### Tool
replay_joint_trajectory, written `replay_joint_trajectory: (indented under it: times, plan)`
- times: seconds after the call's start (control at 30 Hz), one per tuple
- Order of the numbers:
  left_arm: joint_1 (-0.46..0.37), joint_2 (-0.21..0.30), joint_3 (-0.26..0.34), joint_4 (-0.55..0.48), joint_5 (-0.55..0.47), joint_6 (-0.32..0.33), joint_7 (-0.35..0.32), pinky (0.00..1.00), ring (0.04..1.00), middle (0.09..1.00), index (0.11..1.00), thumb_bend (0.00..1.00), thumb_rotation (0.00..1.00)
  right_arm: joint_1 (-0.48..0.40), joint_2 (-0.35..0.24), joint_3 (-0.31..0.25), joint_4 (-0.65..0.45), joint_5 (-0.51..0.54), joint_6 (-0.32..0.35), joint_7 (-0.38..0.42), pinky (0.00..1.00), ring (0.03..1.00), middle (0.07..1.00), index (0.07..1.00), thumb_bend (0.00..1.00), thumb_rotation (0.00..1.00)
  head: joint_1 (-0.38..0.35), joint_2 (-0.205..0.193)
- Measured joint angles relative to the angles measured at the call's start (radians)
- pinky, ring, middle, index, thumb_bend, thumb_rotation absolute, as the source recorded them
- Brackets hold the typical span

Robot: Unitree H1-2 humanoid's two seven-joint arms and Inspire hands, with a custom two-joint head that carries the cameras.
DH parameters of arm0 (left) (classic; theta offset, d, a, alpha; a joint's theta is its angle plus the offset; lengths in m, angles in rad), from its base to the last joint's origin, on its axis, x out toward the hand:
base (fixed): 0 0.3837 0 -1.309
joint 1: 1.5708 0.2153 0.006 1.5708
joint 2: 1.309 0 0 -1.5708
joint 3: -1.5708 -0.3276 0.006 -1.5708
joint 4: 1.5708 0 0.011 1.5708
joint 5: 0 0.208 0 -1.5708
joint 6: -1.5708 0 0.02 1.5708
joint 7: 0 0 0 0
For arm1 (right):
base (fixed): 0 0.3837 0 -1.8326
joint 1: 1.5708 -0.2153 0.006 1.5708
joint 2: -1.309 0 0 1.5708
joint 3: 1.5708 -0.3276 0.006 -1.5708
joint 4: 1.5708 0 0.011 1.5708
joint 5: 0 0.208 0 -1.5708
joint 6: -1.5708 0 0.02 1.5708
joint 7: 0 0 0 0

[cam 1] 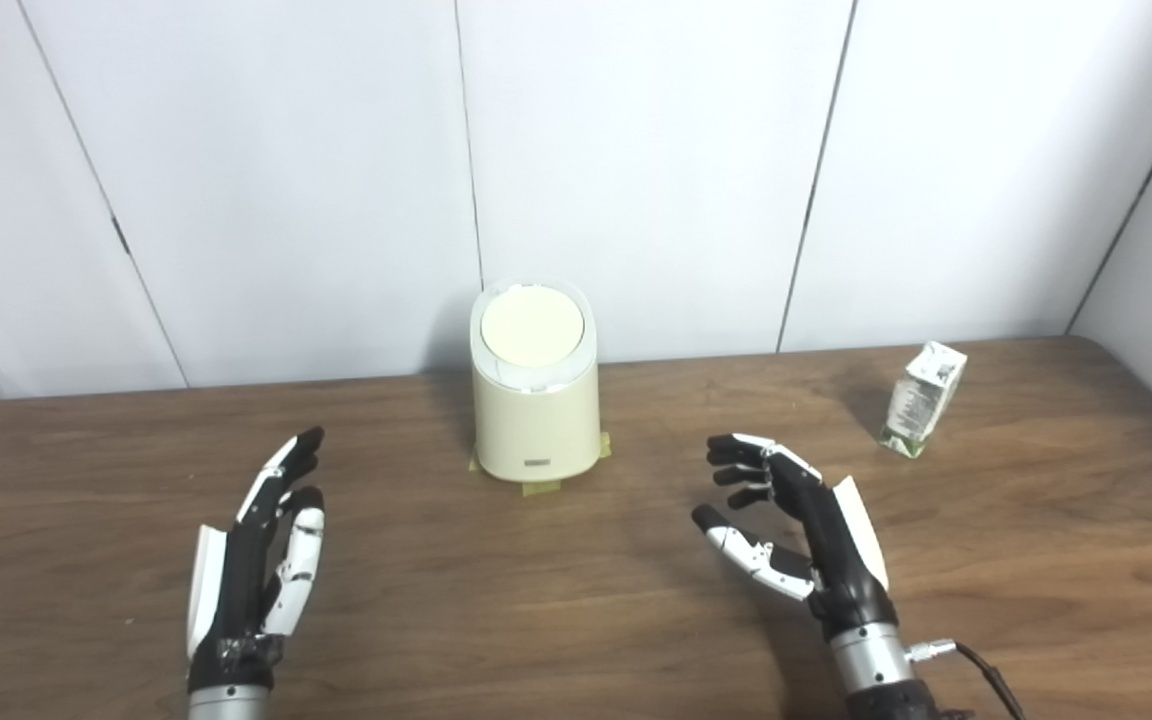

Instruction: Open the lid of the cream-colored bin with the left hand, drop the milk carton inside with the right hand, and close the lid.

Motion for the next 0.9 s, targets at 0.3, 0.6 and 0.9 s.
replay_joint_trajectory:
  times: [0.3,0.6,0.9]
  plan:
    - [0.000,0.000,0.000,0.000,0.000,0.000,0.000,0.79,0.871,0.886,0.874,0.23,0.87,0.000,0.000,0.000,0.000,0.005,0.000,0.001,0.55,0.669,0.706,0.702,0.25,0.30,0.000,0.002]
    - [0.000,0.000,0.000,0.001,0.000,0.000,0.000,0.78,0.867,0.885,0.873,0.23,0.86,0.000,0.000,0.000,0.000,0.004,0.000,0.001,0.56,0.669,0.701,0.698,0.26,0.30,-0.002,0.000]
    - [-0.005,0.000,-0.001,0.001,0.014,-0.014,0.008,0.79,0.882,0.901,0.887,0.28,0.90,-0.001,0.000,-0.001,0.003,0.011,0.000,0.001,0.56,0.671,0.706,0.699,0.26,0.29,-0.006,-0.006]
